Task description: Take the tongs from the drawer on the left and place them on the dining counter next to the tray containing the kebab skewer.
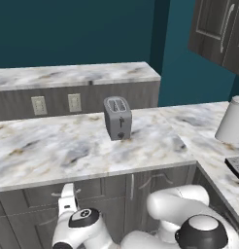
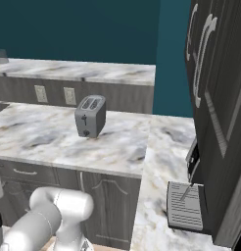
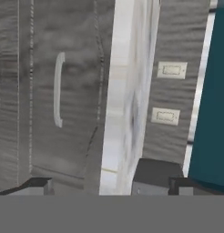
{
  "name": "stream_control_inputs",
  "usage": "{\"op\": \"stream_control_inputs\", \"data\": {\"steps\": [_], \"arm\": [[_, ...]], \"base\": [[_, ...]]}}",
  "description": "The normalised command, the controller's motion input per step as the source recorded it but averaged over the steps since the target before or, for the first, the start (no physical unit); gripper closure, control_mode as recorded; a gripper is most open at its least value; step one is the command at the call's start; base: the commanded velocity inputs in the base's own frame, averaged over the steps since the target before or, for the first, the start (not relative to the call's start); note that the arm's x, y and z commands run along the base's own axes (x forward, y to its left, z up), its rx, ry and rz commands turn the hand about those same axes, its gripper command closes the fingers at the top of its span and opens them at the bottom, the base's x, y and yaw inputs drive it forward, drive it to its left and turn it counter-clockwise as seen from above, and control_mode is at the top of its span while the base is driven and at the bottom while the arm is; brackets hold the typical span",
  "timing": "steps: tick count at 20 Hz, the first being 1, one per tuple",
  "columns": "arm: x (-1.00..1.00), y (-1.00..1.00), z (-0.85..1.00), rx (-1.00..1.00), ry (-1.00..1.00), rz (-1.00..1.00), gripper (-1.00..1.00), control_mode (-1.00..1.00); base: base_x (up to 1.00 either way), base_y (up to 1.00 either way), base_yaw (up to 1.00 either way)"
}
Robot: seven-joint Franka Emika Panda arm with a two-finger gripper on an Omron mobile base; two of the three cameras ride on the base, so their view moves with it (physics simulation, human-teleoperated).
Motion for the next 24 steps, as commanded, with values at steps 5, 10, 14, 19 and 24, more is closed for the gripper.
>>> {"op": "stream_control_inputs", "data": {"steps": [5, 10, 14, 19, 24], "arm": [[0.17, 0.0, -0.45, 0.0, -0.01, -0.01, -1.0, -1.0], [0.08, 0.04, -0.06, 0.0, 0.0, 0.0, -1.0, -1.0], [0.18, 0.09, 0.0, 0.0, 0.0, 0.0, -1.0, -1.0], [0.39, 0.07, -0.06, 0.0, 0.0, 0.0, -1.0, -1.0], [0.41, 0.09, -0.19, 0.0, 0.0, 0.0, -1.0, -1.0]], "base": [[0.0, 0.0, 0.0], [0.0, 0.0, 0.0], [0.0, 0.0, 0.0], [0.0, 0.0, 0.0], [0.0, 0.0, 0.0]]}}
